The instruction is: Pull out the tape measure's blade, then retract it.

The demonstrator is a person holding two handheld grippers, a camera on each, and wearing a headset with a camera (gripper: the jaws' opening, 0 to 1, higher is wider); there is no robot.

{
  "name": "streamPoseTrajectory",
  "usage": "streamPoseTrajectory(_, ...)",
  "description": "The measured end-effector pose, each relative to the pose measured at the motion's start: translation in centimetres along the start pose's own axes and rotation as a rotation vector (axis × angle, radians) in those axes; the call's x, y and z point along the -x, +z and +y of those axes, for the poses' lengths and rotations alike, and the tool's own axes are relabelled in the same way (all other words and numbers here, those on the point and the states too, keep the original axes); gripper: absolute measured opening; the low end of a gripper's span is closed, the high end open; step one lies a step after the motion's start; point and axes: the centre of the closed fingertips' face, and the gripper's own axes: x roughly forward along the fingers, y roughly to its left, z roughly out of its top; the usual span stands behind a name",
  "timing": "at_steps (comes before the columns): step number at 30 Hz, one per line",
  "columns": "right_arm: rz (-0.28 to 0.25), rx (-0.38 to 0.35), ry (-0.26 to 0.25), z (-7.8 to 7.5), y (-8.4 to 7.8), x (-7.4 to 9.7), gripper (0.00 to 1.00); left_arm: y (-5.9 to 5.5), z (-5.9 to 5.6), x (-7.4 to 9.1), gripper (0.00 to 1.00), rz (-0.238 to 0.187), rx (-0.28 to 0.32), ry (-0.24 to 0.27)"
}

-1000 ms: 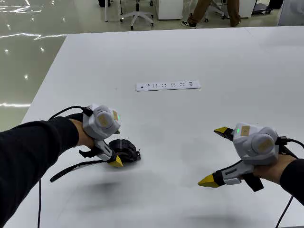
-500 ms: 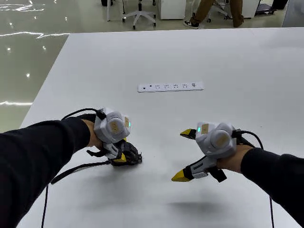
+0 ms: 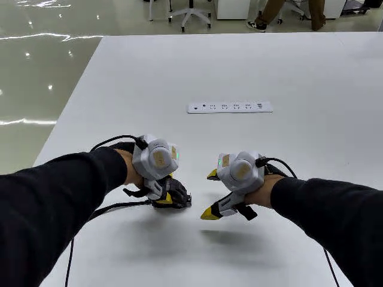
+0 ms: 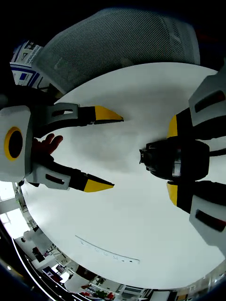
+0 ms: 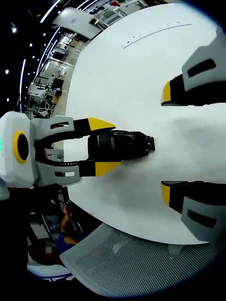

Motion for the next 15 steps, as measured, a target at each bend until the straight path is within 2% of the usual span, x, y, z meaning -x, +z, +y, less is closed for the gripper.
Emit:
streamPoseTrajectory(3, 0.024, 0.007, 0.018, -0.4, 0.2, -0.7, 0.50, 0.0, 0.0, 0.0, 0.29, -0.001, 0.011, -0.002)
streamPoseTrajectory(5, 0.023, -0.004, 0.035, -0.4, 0.6, -1.1, 0.45, 0.0, 0.1, -0.1, 0.29, -0.006, 0.016, -0.001)
streamPoseTrajectory(8, 0.032, 0.027, 0.067, 0.0, 0.9, -1.8, 0.38, 0.0, 0.1, 0.0, 0.29, -0.028, 0.034, -0.002)
streamPoseTrajectory(15, 0.070, 0.067, 0.100, 0.4, 0.1, -3.2, 0.26, 0.0, 0.1, 0.0, 0.29, -0.052, 0.058, 0.010)
